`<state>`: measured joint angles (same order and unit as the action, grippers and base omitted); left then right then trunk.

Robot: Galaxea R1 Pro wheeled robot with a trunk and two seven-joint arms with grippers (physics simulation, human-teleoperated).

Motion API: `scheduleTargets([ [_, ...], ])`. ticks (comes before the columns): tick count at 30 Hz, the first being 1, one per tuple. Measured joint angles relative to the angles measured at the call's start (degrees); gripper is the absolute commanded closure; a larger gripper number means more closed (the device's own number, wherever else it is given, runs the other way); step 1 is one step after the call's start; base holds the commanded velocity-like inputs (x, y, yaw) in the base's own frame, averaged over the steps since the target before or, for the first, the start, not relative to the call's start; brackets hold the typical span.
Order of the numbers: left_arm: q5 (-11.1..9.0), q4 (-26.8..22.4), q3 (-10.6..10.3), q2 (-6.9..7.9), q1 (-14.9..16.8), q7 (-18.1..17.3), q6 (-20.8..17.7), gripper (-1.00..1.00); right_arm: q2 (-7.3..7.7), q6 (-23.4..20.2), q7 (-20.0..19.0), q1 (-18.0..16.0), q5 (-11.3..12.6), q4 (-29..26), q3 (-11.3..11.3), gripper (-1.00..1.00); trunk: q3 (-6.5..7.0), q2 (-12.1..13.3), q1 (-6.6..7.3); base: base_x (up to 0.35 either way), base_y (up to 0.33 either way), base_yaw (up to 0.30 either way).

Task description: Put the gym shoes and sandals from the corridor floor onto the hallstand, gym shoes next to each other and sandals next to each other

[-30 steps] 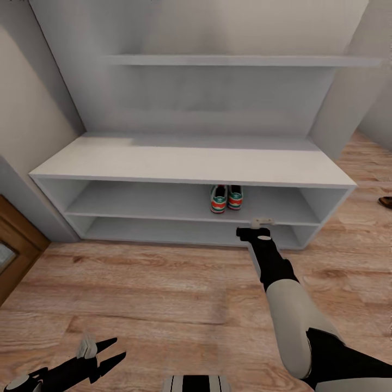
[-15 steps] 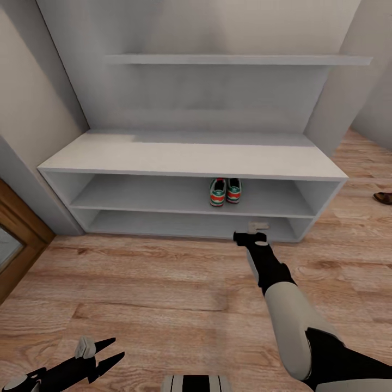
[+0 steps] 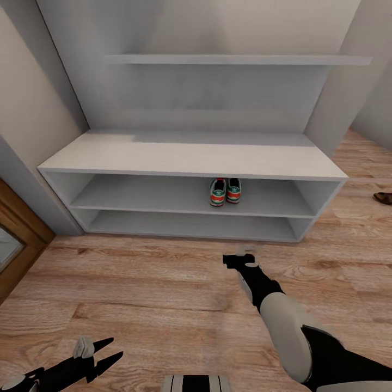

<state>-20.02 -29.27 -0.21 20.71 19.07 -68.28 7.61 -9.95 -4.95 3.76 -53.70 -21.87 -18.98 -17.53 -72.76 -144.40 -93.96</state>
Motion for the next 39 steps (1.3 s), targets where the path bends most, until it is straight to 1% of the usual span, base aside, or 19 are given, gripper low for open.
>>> scheduleTargets([
  [1, 0.0, 0.0, 0.0, 0.04, 0.0, 0.0, 0.0, -1.00, 0.00, 0.4, 0.0, 0.7, 0.0, 0.4, 0.0, -1.00, 0.00, 0.0, 0.00, 0.000, 0.000, 0.000],
  [3, 0.0, 0.0, 0.0, 0.07, 0.0, 0.0, 0.0, -1.00, 0.00, 0.7, -0.1, 1.6, 0.0, 0.7, 0.0, -1.00, 0.44, 0.0, 0.05, 0.000, 0.000, 0.000],
  [6, 0.0, 0.1, 0.0, 0.09, 0.0, 0.0, 0.0, -1.00, 0.42, 1.0, -0.2, 3.5, 0.0, 1.1, 0.0, -1.00, 1.10, 0.1, 0.13, 0.000, 0.000, 0.000],
  [7, 0.0, 0.2, 0.0, 0.10, 0.0, 0.1, 0.0, -1.00, 0.59, 1.1, -0.3, 5.0, 0.0, 1.3, 0.0, -1.00, 1.32, 0.1, 0.15, 0.000, 0.000, 0.000],
  [9, 0.0, 0.2, 0.0, 0.11, 0.0, 0.1, -0.1, -1.00, 0.69, 1.2, -0.3, 6.3, 0.0, 1.3, 0.0, -1.00, 1.76, 0.1, 0.21, 0.000, 0.000, 0.000],
  [10, 0.0, 0.2, 0.2, 0.11, 0.0, 0.1, -0.1, -1.00, 0.84, 1.4, -0.4, 7.7, -0.1, 1.4, 0.0, -1.00, 1.98, 0.1, 0.23, 0.000, 0.000, 0.000],
  [13, 0.0, 0.4, 1.0, 0.19, 0.0, 0.1, -0.1, -1.00, 1.20, 2.2, -0.4, 9.6, -0.2, 1.4, 0.0, -1.00, 2.65, 0.2, 0.31, 0.000, 0.000, 0.000],
  [14, 0.0, 0.4, 3.1, 0.28, 0.0, 0.1, -0.2, -1.00, 2.02, 3.6, -0.5, 11.7, -0.3, 1.4, 0.1, -1.00, 2.86, 0.2, 0.33, 0.000, 0.000, 0.000],
  [15, 0.1, 0.4, 3.8, 0.28, 0.0, 0.1, -0.2, -1.00, 2.34, 4.0, -0.6, 12.3, -0.3, 1.4, 0.1, -1.00, 3.09, 0.2, 0.36, 0.000, 0.000, 0.000],
  [16, 0.2, 0.4, 5.0, 0.30, 0.0, 0.1, -0.2, -1.00, 3.04, 4.8, -0.6, 13.2, -0.3, 1.4, 0.1, -1.00, 3.31, 0.2, 0.39, 0.000, 0.000, 0.000],
  [17, 0.2, 0.5, 5.5, 0.30, 0.0, 0.1, -0.2, -1.00, 3.43, 5.2, -0.6, 13.7, -0.3, 1.4, 0.2, -1.00, 3.54, 0.2, 0.42, 0.000, 0.000, 0.000],
  [18, 0.3, 0.5, 6.3, 0.33, -0.1, 0.1, -0.3, -1.00, 4.31, 5.8, -0.8, 14.4, -0.3, 1.4, 0.2, -1.00, 3.76, 0.2, 0.44, 0.000, 0.000, 0.000],
  [20, 0.4, 0.6, 6.9, 0.35, -0.1, 0.2, -0.3, -1.00, 5.31, 6.2, -1.0, 15.1, -0.2, 1.4, 0.2, -1.00, 4.20, 0.3, 0.49, 0.000, 0.000, 0.000],
  [21, 0.5, 0.6, 7.4, 0.36, -0.3, 0.4, -0.3, -1.00, 7.10, 6.7, -2.0, 16.3, -0.2, 1.6, 0.2, -1.00, 4.42, 0.3, 0.52, 0.000, 0.000, 0.000],
  [30, 0.6, 0.8, 7.7, 0.38, -0.8, 2.3, -0.1, -1.00, 10.89, 7.0, -7.3, 18.4, -0.2, 2.5, 0.3, -1.00, 6.42, 0.4, 0.75, 0.000, 0.000, 0.000],
  [31, 0.7, 0.8, 7.7, 0.37, -0.9, 3.5, 0.1, -1.00, 12.20, 7.4, -9.2, 18.9, -0.2, 2.7, 0.3, -1.00, 6.64, 0.4, 0.78, 0.000, 0.000, 0.000],
  [32, 0.7, 0.9, 7.7, 0.38, -0.9, 4.5, 0.2, -1.00, 13.07, 7.8, -10.3, 19.3, -0.1, 2.8, 0.3, -1.00, 6.86, 0.4, 0.80, 0.000, 0.000, 0.000],
  [36, 0.7, 0.9, 7.7, 0.35, -0.9, 6.8, 0.5, -1.00, 14.44, 9.2, -11.5, 20.0, -0.1, 2.9, 0.3, -1.00, 7.75, 0.5, 0.91, 0.000, 0.000, 0.000],
  [39, 0.7, 1.0, 7.7, 0.29, -0.9, 8.3, 0.6, -1.00, 15.09, 10.1, -11.9, 20.2, -0.1, 2.9, 0.3, -1.00, 8.42, 0.5, 0.98, 0.000, 0.000, 0.000],
])
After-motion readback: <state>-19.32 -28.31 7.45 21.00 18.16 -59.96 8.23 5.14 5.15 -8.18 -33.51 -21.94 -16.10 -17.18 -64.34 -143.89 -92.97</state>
